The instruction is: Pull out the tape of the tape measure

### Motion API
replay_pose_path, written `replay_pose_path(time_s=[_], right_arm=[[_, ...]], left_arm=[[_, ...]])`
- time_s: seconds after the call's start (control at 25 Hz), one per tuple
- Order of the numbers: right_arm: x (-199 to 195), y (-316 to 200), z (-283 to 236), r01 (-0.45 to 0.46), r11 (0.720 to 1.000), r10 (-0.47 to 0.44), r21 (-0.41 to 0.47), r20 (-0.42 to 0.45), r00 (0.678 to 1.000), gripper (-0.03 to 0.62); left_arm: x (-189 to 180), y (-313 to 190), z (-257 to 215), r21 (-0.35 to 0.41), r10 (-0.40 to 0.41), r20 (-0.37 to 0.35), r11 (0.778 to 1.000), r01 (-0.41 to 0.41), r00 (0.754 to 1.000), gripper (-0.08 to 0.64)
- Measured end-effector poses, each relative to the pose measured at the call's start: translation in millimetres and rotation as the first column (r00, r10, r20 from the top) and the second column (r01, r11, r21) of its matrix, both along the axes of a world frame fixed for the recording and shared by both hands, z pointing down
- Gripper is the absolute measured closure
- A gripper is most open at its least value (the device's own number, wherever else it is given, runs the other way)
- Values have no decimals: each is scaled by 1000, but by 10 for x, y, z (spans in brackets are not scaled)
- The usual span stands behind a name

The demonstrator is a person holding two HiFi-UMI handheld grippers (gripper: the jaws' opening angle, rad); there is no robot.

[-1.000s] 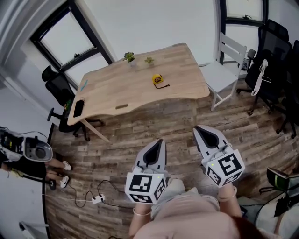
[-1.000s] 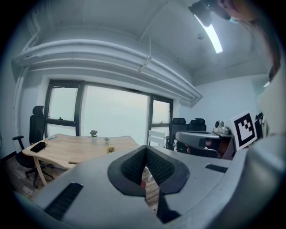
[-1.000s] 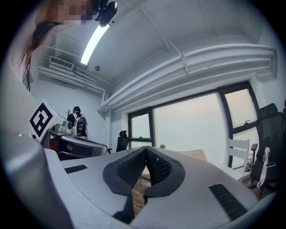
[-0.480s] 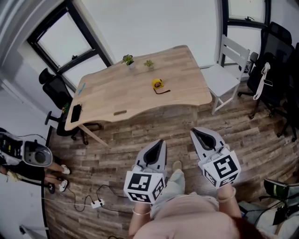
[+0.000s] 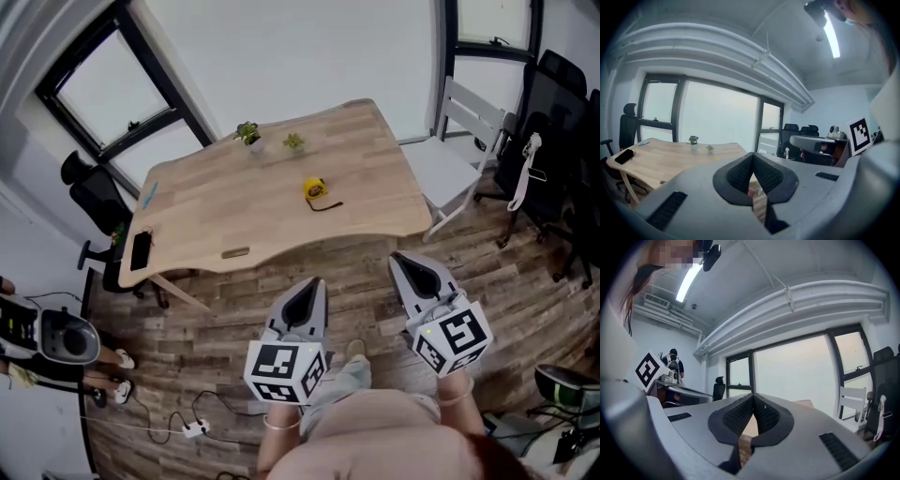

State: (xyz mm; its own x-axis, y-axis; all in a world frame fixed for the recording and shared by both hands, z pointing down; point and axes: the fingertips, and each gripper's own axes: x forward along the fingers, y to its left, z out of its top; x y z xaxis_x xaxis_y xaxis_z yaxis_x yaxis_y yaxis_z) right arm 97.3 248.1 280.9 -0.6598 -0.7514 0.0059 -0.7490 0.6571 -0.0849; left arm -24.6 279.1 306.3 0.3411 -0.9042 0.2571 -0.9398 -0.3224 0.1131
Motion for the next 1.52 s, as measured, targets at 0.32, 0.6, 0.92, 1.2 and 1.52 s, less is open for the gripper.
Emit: replay_pose_path(time_s=[0.32, 0.6, 0.92, 1.2, 1.52], right_arm=[[-258, -608, 23, -2, 999, 2, -49, 3, 1000, 594], [-515, -977, 73, 17, 998, -18, -64, -10, 1000, 594], [-646, -1159, 168, -1, 998, 1, -58, -5, 1000, 594], [-696, -1340, 189, -25, 999, 24, -23, -16, 1000, 594], [-823, -1795, 315, -18, 998, 16, -62, -31, 999, 594]], left_arm=[[-410, -582, -16, 21, -32, -17, 999, 32, 999, 561], [-689, -961, 62, 29, -17, -39, 999, 18, 999, 561], [-865, -1294, 238, 6, 28, -39, 1000, -28, 999, 561], [-911, -1514, 407, -30, 48, -49, 998, -50, 998, 561], [-942, -1881, 499, -49, 74, -50, 996, -77, 996, 560]])
